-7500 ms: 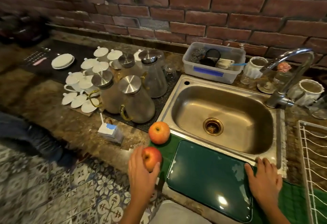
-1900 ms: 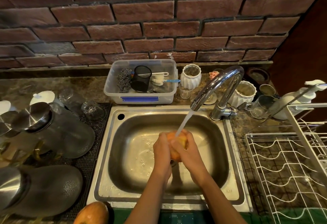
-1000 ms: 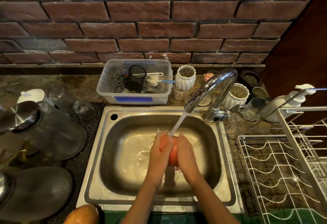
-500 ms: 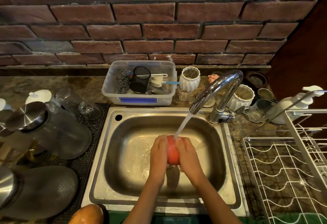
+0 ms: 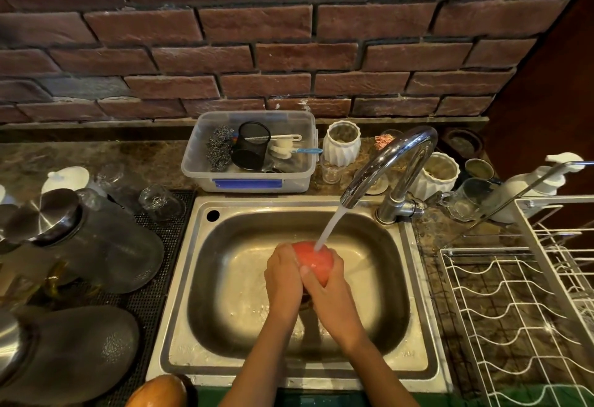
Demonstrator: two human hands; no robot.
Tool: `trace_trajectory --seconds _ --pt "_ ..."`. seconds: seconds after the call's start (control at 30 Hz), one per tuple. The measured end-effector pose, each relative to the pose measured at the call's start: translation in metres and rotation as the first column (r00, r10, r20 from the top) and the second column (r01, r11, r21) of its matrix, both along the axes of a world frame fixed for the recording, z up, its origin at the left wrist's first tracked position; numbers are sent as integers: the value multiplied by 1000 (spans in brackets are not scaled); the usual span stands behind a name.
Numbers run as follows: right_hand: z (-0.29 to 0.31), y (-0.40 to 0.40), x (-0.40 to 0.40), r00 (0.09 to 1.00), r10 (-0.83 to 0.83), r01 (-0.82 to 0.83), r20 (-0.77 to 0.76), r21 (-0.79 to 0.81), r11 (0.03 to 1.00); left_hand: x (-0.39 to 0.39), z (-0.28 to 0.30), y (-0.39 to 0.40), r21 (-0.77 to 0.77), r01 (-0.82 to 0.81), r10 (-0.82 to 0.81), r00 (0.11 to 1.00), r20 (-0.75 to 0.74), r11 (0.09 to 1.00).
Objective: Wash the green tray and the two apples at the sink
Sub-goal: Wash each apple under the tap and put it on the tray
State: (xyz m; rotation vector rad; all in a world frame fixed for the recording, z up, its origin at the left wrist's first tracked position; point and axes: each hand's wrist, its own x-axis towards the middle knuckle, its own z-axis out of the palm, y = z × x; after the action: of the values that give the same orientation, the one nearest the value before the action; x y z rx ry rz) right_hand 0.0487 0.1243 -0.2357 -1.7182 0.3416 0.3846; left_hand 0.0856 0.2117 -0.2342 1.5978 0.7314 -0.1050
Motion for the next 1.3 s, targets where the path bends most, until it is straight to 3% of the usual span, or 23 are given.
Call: trace_trajectory --seconds 0.1,0.37,0.43,0.53,0.63,0.7,0.83,0.93,1.07,1.17,1.3 --pt "1 -3 8 999 -39 40 29 -36 999 0 6 3 19 87 -87 996 -5 996" --pt "3 -14 23 997 -65 61 -33 -124 990 -12 4 19 -101 318 -289 929 233 943" --pt "6 -15 22 997 -72 68 -18 -145 987 -13 9 11 -116 174 -150 970 190 978" --pt "5 -11 20 999 42 -36 28 -196 980 -8 17 -3 -164 -134 137 991 7 977" --pt "0 -5 21 996 64 -57 64 -101 993 -4 20 -6 -267 -190 156 977 -143 945" --pt "5 -4 19 994 -49 43 95 69 997 -4 21 -5 -266 -78 39 988 -150 961" --pt "14 -9 20 960 -265 240 94 217 946 -10 22 -4 -107 190 -197 979 -59 976" --pt "15 -14 28 937 -325 347 -124 251 904 -16 18 0 0 365 -365 931 20 931" --pt "12 -21 26 899 -153 305 -410 336 891 -20 16 6 -13 488 -479 862 167 873" --pt "13 -23 23 909 -61 231 -411 377 897 -16 22 4 -62 341 -328 931 163 938" --pt "11 -11 17 986 4 41 -168 268 963 -7 23 1 -243 12 -20 999 -31 970"
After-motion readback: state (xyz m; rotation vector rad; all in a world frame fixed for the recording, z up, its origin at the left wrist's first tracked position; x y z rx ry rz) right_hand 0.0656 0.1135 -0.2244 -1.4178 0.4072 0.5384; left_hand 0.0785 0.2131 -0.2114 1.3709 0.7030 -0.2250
